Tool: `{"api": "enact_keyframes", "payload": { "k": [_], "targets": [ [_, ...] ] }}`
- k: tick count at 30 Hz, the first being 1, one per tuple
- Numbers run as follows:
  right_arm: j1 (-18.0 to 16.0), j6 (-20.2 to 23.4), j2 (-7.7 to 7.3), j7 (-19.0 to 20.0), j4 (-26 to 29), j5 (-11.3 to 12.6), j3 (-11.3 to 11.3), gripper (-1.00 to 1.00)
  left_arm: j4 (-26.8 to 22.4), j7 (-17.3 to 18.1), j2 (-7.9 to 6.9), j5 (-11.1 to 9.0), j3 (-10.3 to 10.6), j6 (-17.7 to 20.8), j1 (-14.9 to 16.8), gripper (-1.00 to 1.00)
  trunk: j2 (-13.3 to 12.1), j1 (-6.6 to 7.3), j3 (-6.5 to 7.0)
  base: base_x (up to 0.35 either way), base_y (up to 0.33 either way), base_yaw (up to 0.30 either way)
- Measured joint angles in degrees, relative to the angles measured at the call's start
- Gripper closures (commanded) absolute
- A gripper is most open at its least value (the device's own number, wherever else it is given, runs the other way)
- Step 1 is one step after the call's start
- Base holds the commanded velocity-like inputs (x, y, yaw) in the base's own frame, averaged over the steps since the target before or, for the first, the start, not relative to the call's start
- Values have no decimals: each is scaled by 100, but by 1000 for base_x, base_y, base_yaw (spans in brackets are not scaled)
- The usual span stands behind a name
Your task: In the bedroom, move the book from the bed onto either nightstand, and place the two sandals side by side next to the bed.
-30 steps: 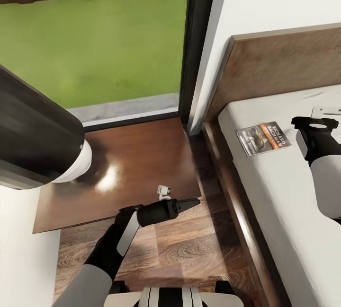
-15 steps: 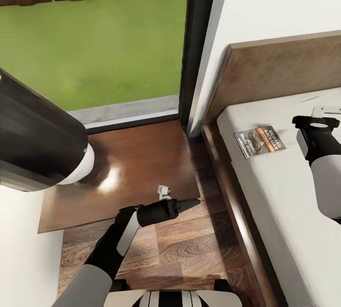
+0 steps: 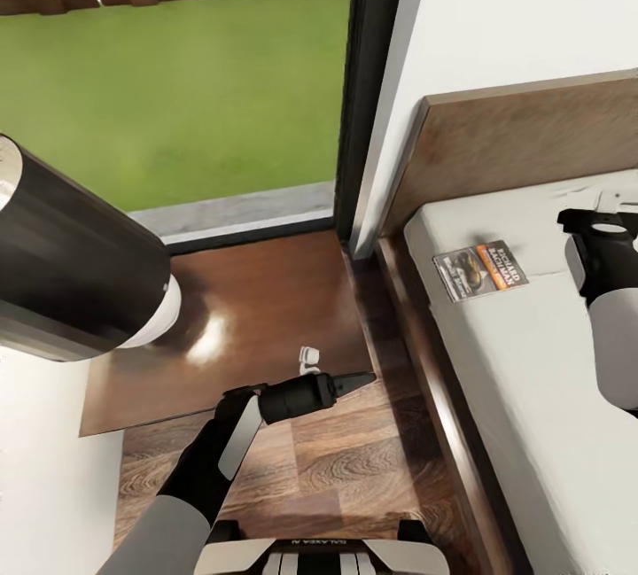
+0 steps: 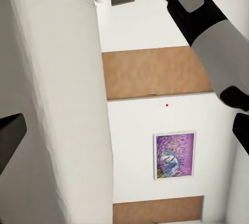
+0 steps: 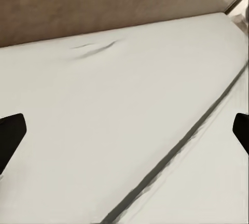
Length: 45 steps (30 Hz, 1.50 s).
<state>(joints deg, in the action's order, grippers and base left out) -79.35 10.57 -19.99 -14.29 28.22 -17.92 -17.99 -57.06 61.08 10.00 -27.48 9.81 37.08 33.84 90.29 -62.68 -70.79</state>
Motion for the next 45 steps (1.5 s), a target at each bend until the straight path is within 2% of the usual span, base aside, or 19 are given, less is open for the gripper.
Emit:
{"api": "enact_keyframes", "payload": {
  "k": [5,12,14,16,17,18,19,20,21,22,24,27,30,32,33,36,38,43,45],
  "targets": [
    [0,291,-5,12,510,27,-4,-100,0,-6,0,3,0,0,0,-100,-201,110,90,0,0,0],
    [1,1677,3,24,1121,113,-20,-100,0,-7,0,3,8,0,-1,-100,-481,263,215,0,0,0],
    [1,2021,4,42,1307,261,-24,-100,0,-7,0,5,8,0,0,-100,-562,307,251,0,0,0],
    [1,2545,3,145,1542,984,-22,-100,0,-7,0,5,8,0,2,-100,-642,351,287,0,0,0],
    [1,2675,3,179,1571,1203,-22,-100,0,-7,0,6,8,0,3,-100,-682,373,305,0,0,0],
    [3,2970,4,275,1610,1643,-26,-100,0,-7,0,6,8,-1,4,-100,-722,395,323,0,0,0],
    [6,3515,6,413,1644,2410,-29,-100,4,-8,0,7,8,-2,2,-100,-762,417,341,0,0,0],
    [13,4222,7,493,1669,3697,-26,-100,7,-71,0,12,8,-1,4,-100,-802,439,359,0,0,0],
    [20,4442,5,510,1675,4295,-25,-100,5,-157,0,13,5,4,5,-100,-843,461,377,0,0,0],
    [27,4520,5,518,1673,4548,-24,-100,4,-210,0,13,4,7,5,-100,-883,483,395,0,0,0],
    [317,4798,7,547,1674,5934,-21,-100,1,-536,0,8,-7,19,5,-100,-963,527,430,0,0,0],
    [527,4837,10,661,1679,6285,-21,-100,5,-578,0,5,-13,22,4,-100,-1083,593,484,0,0,0],
    [799,4853,11,1661,1678,6703,-14,-100,8,-597,0,8,-15,22,0,-100,-1204,659,538,0,0,0],
    [878,4862,7,2283,1663,6809,-13,-100,9,-603,0,9,-16,22,-1,-100,-1284,703,574,0,0,0],
    [928,4870,5,2775,1641,6834,-12,-100,9,-608,0,11,-16,22,-2,-100,-1324,725,592,0,0,0],
    [1076,4884,0,3216,1635,6837,-12,-100,11,-612,0,12,-16,22,-2,-100,-1444,791,646,0,0,0],
    [1428,4912,-15,3680,1671,6851,-12,-100,10,-636,0,13,-16,22,-2,-100,-1525,835,682,0,0,0],
    [1966,4908,-21,5188,1641,6828,-14,-100,10,-655,0,12,-16,22,-2,-100,-1725,944,772,0,0,0],
    [2110,4889,-21,5587,1616,6810,-15,-100,10,-656,0,12,-17,22,-2,-100,-1805,988,808,0,0,0]
  ]
}}
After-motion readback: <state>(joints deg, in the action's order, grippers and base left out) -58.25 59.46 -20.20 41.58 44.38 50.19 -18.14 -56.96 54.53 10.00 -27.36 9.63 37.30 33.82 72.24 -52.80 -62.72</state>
